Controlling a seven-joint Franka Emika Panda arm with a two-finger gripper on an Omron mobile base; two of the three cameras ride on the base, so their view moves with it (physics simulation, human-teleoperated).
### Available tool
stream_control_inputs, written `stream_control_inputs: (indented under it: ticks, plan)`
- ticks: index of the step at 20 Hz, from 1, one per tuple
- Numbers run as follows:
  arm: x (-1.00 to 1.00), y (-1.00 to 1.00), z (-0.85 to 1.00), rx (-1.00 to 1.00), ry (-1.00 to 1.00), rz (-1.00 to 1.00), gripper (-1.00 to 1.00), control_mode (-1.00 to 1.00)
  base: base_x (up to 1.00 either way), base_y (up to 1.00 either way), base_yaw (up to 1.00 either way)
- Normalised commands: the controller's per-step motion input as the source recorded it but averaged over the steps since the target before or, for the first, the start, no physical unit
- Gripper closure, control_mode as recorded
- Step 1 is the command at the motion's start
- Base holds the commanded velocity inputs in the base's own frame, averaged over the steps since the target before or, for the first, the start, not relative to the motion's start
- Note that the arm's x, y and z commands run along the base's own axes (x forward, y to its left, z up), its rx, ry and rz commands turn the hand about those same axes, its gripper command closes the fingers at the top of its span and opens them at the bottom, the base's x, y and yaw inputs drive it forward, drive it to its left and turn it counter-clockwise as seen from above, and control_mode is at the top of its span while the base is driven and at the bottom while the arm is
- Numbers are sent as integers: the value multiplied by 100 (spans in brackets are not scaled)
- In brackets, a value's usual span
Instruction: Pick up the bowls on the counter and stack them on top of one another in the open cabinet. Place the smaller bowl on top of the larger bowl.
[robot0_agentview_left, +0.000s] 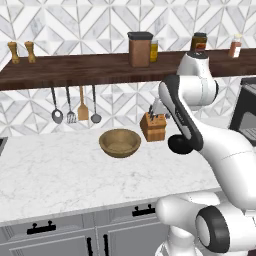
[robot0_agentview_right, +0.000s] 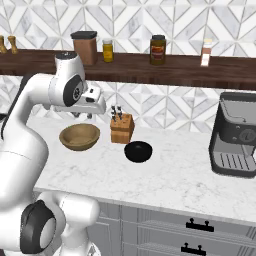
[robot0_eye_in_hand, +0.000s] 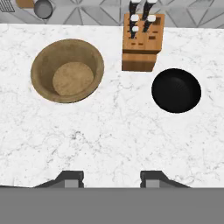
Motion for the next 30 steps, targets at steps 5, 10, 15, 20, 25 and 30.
stream_control_inputs:
  ticks: [5, 10, 15, 20, 25, 30]
  plan:
    - [-1, -1, 0, 0, 0, 0, -100, -100, 0, 0, 0]
    - [-26, -70, -25, 9, 0, -15, -100, -100, 0, 0, 0]
    - [-19, -100, -43, 4, -3, -19, -100, -100, 0, 0, 0]
    - [-2, -100, -51, 3, -3, -17, -100, -100, 0, 0, 0]
    - [30, -65, -33, 2, -4, -3, -100, -100, 0, 0, 0]
    - [46, -16, -45, 0, -5, 4, -100, -100, 0, 0, 0]
